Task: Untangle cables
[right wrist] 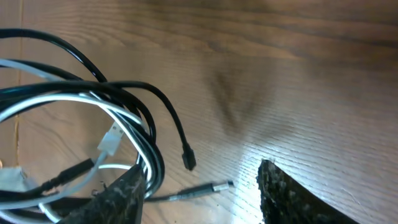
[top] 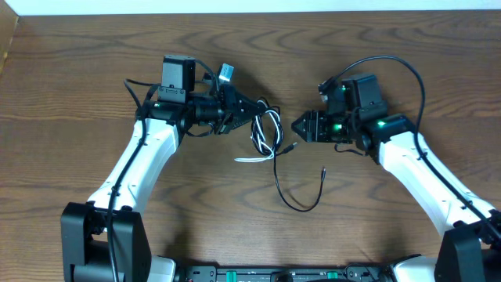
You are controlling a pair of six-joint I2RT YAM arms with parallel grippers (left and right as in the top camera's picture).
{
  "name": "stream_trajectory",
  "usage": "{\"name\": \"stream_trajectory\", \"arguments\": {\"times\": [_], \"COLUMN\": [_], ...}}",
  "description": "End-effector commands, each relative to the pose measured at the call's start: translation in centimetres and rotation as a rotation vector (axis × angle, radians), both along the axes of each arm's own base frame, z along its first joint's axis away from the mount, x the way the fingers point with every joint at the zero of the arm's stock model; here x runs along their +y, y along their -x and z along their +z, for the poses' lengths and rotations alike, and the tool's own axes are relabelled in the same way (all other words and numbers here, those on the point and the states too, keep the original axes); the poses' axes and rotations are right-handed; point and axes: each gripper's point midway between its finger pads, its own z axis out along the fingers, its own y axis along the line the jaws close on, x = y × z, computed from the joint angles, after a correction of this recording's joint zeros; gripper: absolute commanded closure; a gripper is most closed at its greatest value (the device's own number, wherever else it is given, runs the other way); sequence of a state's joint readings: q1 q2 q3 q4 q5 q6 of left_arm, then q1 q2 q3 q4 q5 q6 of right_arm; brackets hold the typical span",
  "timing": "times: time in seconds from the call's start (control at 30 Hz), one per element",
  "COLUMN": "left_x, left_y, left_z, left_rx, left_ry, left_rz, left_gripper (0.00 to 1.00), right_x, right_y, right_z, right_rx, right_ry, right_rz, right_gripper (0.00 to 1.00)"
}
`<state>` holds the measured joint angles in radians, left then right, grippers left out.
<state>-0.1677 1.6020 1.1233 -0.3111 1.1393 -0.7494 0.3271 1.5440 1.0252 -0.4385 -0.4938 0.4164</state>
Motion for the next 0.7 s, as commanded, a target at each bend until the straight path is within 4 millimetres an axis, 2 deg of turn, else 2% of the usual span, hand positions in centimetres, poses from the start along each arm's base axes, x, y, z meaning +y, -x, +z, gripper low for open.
{"name": "stream_trajectory", "arguments": {"times": [0.0, 0.33, 0.43, 0.53, 0.63, 0.67], "left_x": [-0.4, -0.4, -0.4, -0.4, -0.3, -0.3], "left_y": [0.4, 0.5, 0.5, 0.6, 1.0, 1.1], "left_z": [0.6, 0.6, 0.7, 0.6, 0.2, 0.1], "left_rx": [0.060, 0.057, -0.036, -0.217, -0.298, -0.305], "left_ry": [0.046, 0.048, 0.037, 0.011, -0.012, -0.014], "left_rz": [-0.015, -0.018, -0.052, -0.122, -0.166, -0.170], "left_gripper": [0.92, 0.93, 0.93, 0.92, 0.93, 0.94], "right_x": [0.7, 1.7, 2.3, 2.6, 3.3, 3.9], "right_y": [-0.1, -0.2, -0.6, -0.7, -0.6, -0.2], "right_z": [-0.3, -2.8, -2.3, -1.4, 1.0, 2.4], "right_rx": [-0.007, 0.033, -0.024, -0.073, -0.155, -0.213], "right_ry": [0.024, 0.040, 0.017, -0.030, -0.146, -0.200], "right_rz": [-0.005, 0.024, 0.083, 0.153, 0.268, 0.337], "right_gripper": [0.47, 0.50, 0.46, 0.44, 0.47, 0.47]}}
